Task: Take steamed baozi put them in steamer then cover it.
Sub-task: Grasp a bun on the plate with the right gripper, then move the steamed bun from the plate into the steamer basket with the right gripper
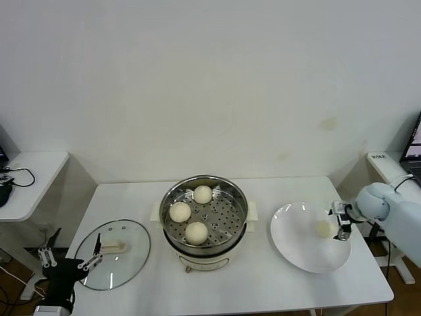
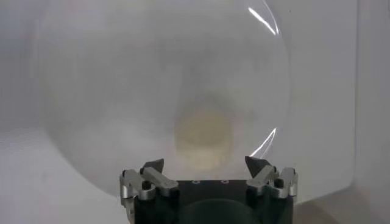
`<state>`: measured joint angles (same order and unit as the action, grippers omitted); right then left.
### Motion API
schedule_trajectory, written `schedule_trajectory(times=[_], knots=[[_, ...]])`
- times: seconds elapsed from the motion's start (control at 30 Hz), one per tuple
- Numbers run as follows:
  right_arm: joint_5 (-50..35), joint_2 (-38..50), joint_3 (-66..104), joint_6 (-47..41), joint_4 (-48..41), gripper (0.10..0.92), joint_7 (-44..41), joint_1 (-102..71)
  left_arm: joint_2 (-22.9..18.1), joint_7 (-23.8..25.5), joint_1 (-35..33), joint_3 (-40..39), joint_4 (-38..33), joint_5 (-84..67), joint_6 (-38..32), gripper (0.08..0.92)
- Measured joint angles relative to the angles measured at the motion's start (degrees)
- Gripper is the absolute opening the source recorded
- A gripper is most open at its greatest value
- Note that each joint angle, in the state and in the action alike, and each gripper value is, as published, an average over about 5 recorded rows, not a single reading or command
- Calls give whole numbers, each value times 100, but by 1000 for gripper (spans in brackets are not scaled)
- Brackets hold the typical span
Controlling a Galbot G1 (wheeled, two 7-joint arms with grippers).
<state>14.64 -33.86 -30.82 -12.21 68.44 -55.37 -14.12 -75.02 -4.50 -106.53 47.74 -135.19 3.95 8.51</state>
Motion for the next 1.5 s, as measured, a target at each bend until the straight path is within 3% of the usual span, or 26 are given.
schedule_trajectory(times=[0.13,0.57,1.07,1.5], knots=[[41,-143,22,-10,-139,798,-15,-44,-7,0,-14,27,0,-3,0,823],[40,-258,46,-89,-263,618,-159,4,-9,-6,-14,40,20,-8,0,823],[-676,422,-636,-498,758,619,-399,1216,-24,-7,45,-41,-9,15,-1,823],[-2015,457,-2030,-1270,2079,635,-254,3531,7,-6,98,-139,-67,22,-1,823]])
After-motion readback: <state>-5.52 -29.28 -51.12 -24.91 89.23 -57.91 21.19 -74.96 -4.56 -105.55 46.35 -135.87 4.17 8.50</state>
